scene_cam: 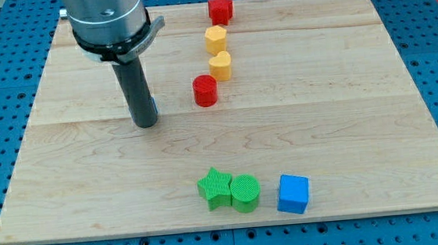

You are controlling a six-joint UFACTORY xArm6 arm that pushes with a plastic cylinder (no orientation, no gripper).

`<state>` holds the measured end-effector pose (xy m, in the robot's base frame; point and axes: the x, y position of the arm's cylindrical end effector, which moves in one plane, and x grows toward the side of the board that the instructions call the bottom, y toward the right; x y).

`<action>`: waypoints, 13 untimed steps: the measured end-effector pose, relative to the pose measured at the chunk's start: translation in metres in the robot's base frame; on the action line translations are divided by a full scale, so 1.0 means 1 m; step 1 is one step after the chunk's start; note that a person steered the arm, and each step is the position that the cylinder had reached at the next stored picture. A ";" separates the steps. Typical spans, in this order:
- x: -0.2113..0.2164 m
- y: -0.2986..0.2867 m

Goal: Move the green circle towards blue triangle

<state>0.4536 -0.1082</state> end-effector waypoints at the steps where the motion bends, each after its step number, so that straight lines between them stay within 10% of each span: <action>1: 0.030 0.067; 3: 0.127 0.259; 4: 0.156 0.259; 7: 0.107 0.071; 11: 0.086 0.070; 13: 0.043 -0.037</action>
<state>0.4971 -0.1451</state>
